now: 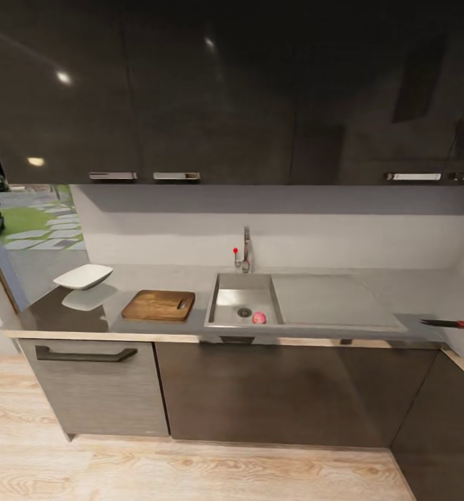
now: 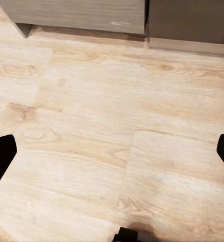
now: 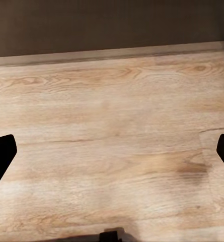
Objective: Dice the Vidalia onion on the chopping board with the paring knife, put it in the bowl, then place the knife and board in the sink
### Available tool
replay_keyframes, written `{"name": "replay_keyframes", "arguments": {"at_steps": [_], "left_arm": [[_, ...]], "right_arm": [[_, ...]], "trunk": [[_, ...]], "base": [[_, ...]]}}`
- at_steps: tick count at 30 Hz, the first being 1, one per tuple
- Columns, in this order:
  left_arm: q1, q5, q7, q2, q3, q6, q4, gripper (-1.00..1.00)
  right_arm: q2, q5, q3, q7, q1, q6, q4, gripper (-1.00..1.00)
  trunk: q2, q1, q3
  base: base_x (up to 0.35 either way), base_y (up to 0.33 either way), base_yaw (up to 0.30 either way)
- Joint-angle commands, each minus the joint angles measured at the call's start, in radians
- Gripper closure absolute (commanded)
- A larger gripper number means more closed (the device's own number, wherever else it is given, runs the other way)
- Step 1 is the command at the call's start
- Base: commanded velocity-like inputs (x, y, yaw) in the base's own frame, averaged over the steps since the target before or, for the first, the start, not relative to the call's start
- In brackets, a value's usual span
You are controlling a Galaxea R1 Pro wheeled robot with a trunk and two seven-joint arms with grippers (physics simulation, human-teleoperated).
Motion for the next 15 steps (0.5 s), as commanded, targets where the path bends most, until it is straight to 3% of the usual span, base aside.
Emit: {"name": "replay_keyframes", "arguments": {"at_steps": [1,5,6,8,10,11,12,15], "left_arm": [[0.0,0.0,0.003,-0.001,0.0,-0.002,-0.003,-1.0],[0.0,-0.001,0.005,-0.004,-0.001,0.003,-0.062,-1.0],[0.0,0.0,0.006,-0.005,-0.005,0.019,-0.159,-1.0],[0.0,0.001,0.007,-0.005,-0.018,0.059,-0.239,-1.0],[0.0,0.0,0.007,-0.005,-0.055,0.17,-0.354,-1.0],[0.0,0.0,0.007,-0.003,-0.096,0.284,-0.465,-1.0],[0.001,0.0,0.007,-0.001,-0.121,0.357,-0.549,-1.0],[0.001,0.001,0.007,0.001,-0.154,0.492,-0.735,-1.0]], "right_arm": [[0.002,0.01,-0.007,0.007,-0.001,-0.003,-0.002,-1.0],[0.0,0.01,-0.009,0.005,-0.001,-0.003,-0.002,-1.0],[0.0,0.01,-0.009,0.004,-0.001,-0.003,-0.003,-1.0],[0.0,0.01,-0.009,0.004,-0.001,-0.003,-0.002,-1.0],[0.0,0.01,-0.01,0.003,-0.001,-0.003,-0.002,-1.0],[0.0,0.01,-0.01,0.003,-0.001,-0.003,-0.002,-1.0],[0.0,0.01,-0.01,0.003,-0.001,-0.003,-0.002,-1.0],[0.0,0.01,-0.01,0.003,-0.001,-0.003,-0.003,-1.0]], "trunk": [[-0.001,0.0,-0.001],[-0.001,0.0,-0.001],[-0.001,0.0,-0.001],[-0.001,0.0,-0.001],[-0.001,0.0,-0.001],[-0.001,0.0,-0.001],[-0.001,0.0,-0.001],[-0.001,0.0,-0.001]], "base": [[0.005,-0.003,0.0],[0.002,-0.001,0.0],[0.0,0.0,0.0],[0.0,0.0,0.0],[0.0,0.0,0.0],[0.0,0.0,0.0],[0.0,0.0,0.0],[0.0,0.0,0.0]]}}
